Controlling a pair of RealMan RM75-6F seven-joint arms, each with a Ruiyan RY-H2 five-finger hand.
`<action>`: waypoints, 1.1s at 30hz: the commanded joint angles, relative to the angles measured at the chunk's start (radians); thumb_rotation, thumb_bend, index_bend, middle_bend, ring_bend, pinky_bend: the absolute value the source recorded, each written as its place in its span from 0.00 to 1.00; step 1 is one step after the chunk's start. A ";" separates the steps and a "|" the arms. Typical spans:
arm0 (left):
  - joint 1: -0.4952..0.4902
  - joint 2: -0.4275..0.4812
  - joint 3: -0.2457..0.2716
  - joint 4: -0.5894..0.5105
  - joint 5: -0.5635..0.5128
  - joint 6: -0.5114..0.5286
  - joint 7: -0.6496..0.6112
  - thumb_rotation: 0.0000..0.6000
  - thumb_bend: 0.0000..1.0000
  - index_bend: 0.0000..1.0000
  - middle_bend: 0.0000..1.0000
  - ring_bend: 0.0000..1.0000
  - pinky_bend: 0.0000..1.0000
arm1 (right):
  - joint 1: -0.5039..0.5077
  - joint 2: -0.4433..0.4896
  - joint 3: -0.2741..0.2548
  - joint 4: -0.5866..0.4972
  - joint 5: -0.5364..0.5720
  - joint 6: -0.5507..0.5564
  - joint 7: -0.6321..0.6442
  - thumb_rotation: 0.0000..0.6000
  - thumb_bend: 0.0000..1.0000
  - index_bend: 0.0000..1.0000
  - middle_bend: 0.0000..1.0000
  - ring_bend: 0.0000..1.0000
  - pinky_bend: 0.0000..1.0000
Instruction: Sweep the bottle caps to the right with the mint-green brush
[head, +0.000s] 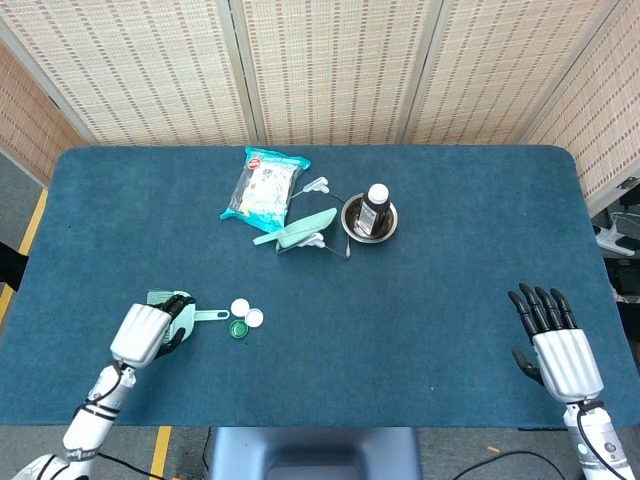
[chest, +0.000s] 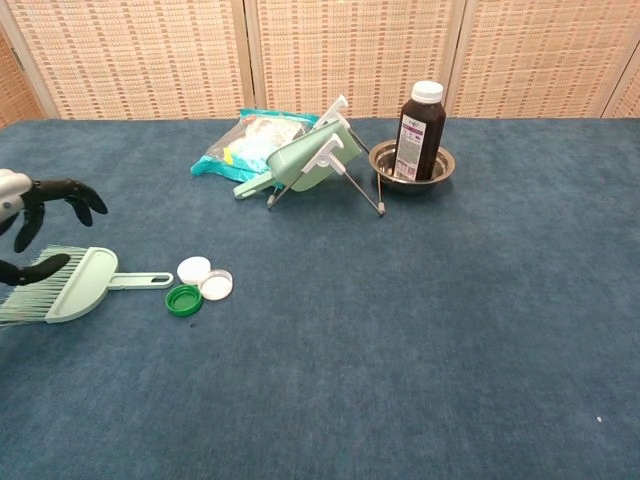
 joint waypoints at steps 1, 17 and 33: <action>-0.040 -0.050 -0.028 0.037 -0.047 -0.044 0.051 1.00 0.36 0.32 0.38 0.67 0.83 | -0.001 -0.001 0.001 -0.003 0.004 -0.002 -0.009 1.00 0.25 0.00 0.00 0.00 0.00; -0.104 -0.194 -0.009 0.187 -0.110 -0.108 0.143 1.00 0.31 0.32 0.39 0.69 0.84 | 0.001 0.009 0.004 -0.014 0.021 -0.017 -0.004 1.00 0.25 0.00 0.00 0.00 0.00; -0.137 -0.277 0.013 0.299 -0.120 -0.117 0.243 1.00 0.30 0.36 0.42 0.70 0.85 | -0.002 0.024 0.000 -0.027 0.024 -0.023 0.011 1.00 0.24 0.00 0.00 0.00 0.00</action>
